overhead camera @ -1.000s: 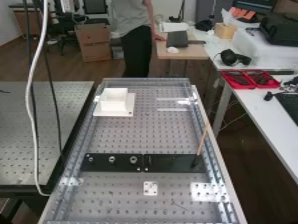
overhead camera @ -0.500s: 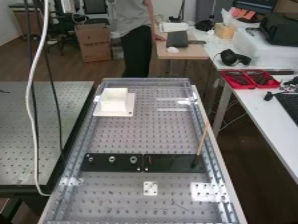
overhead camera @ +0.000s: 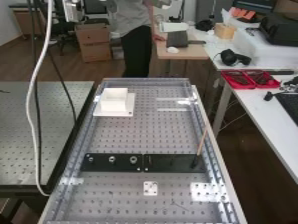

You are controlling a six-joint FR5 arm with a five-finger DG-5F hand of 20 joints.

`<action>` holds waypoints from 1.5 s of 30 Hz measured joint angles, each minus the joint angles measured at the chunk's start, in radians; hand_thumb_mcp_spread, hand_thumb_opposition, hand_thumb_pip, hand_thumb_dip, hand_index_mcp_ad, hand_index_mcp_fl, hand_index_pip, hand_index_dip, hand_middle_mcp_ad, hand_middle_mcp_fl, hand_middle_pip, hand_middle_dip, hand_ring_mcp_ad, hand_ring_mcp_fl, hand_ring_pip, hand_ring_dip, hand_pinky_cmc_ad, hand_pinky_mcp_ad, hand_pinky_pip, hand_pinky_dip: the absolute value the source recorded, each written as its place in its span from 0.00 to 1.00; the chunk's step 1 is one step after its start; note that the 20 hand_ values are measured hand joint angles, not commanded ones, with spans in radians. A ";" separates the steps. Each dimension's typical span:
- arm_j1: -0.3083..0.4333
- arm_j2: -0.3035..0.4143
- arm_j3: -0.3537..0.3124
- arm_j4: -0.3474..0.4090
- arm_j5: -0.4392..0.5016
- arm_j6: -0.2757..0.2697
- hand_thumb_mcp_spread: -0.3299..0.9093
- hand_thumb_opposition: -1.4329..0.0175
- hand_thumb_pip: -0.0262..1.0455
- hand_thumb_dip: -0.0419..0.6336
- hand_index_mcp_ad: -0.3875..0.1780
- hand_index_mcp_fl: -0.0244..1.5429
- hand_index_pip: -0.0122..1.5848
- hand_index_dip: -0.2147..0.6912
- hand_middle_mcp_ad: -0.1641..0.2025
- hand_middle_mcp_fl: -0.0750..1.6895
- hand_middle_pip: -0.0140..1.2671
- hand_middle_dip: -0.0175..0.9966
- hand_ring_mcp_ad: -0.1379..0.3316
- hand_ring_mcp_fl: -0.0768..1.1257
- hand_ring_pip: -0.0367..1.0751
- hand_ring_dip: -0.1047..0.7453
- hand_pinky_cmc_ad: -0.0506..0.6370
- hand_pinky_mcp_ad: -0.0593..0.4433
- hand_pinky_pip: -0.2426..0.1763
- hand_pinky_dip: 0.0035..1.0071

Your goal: Grab the pcb board and place it in the clear container

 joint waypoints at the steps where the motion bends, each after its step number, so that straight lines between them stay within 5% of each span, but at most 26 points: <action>1: 0.000 0.000 -0.008 0.009 0.001 -0.002 0.38 0.54 0.10 0.07 0.99 0.05 0.06 0.21 0.93 0.06 0.13 0.04 0.75 0.12 0.11 0.07 0.55 0.58 0.28 0.30; 19: -0.009 -0.057 -0.143 0.126 0.061 0.002 0.43 0.53 0.15 0.07 0.98 0.05 0.06 0.26 0.93 0.06 0.13 0.04 0.79 0.12 0.11 0.07 0.55 0.58 0.28 0.32; 29: -0.022 -0.119 -0.190 0.156 0.114 0.045 0.47 0.53 0.17 0.07 0.81 0.05 0.06 0.31 0.94 0.05 0.13 0.04 0.78 0.11 0.11 0.07 0.55 0.58 0.28 0.32; 40: -0.044 -0.167 -0.301 0.352 0.173 0.044 0.55 0.52 0.24 0.13 0.69 0.13 0.07 0.34 0.95 0.05 0.13 0.08 0.79 0.09 0.11 0.07 0.54 0.56 0.29 0.32; 45: -0.053 -0.201 -0.311 0.376 0.194 0.034 0.59 0.51 0.27 0.14 0.66 0.16 0.07 0.40 0.91 0.05 0.13 0.10 0.79 0.09 0.11 0.07 0.54 0.54 0.29 0.28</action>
